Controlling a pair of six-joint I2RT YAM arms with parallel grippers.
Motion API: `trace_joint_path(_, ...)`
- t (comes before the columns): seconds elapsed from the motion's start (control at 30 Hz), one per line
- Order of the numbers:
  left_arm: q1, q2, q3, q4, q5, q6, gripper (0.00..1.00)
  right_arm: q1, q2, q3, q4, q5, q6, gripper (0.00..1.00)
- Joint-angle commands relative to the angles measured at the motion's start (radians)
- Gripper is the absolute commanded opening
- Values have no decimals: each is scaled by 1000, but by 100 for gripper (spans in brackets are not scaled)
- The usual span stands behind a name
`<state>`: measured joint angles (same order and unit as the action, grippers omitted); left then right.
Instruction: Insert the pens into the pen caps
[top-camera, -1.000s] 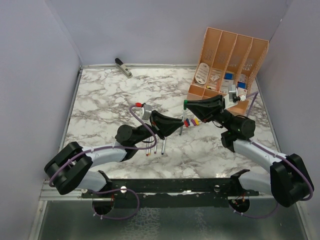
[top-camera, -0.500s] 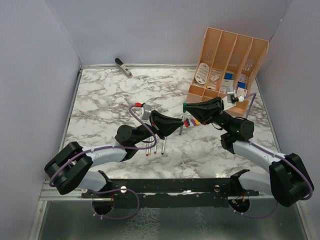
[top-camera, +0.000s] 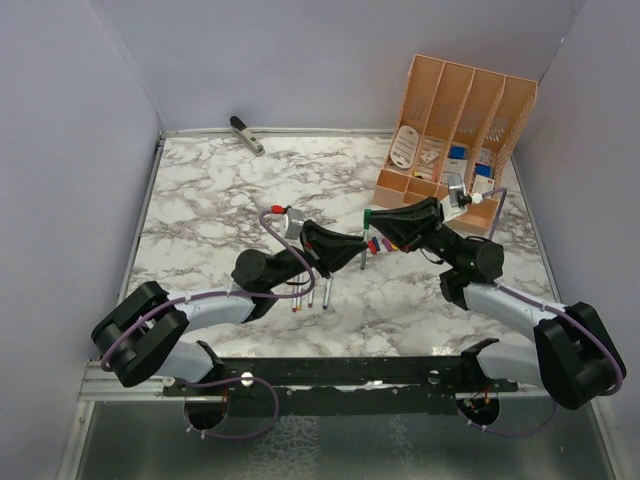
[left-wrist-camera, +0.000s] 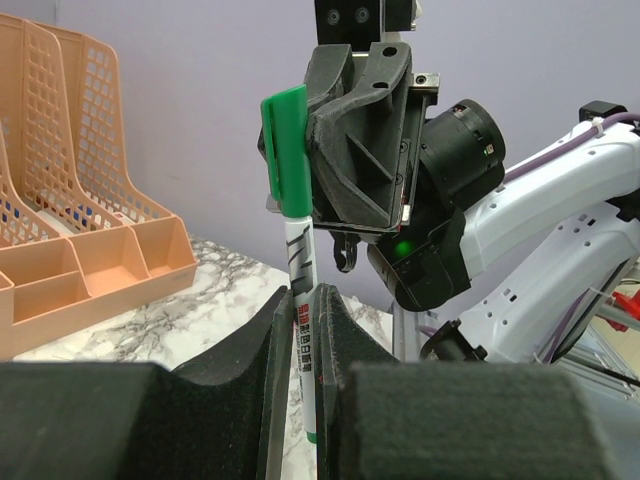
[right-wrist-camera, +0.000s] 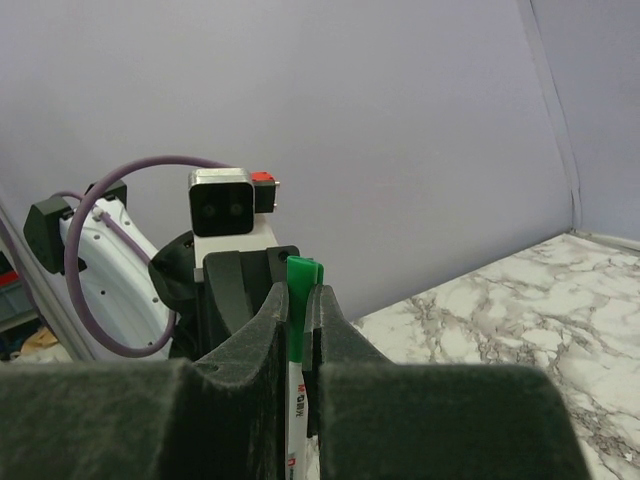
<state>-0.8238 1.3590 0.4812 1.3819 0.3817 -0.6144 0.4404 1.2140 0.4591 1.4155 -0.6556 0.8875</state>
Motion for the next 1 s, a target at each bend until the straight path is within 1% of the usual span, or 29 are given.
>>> trace_joint_path(0.0,3,-14,44,98,-26,16,0,10,18,-35,83,-17,-8,1)
trace_joint_path(0.3,2,-54,44,77,-60,58,0,19,2,-58,7,-27,-63,1)
trace_joint_path(0.47,4,-60,36,108,-84,60,0,32,2,-69,-29,-27,-99,1)
trace_joint_path(0.7,4,-67,25,143,-126,56,0,45,17,-89,-40,-23,-123,1)
trace_joint_path(0.97,4,-81,15,147,-152,70,0,59,21,-92,-50,-18,-138,1)
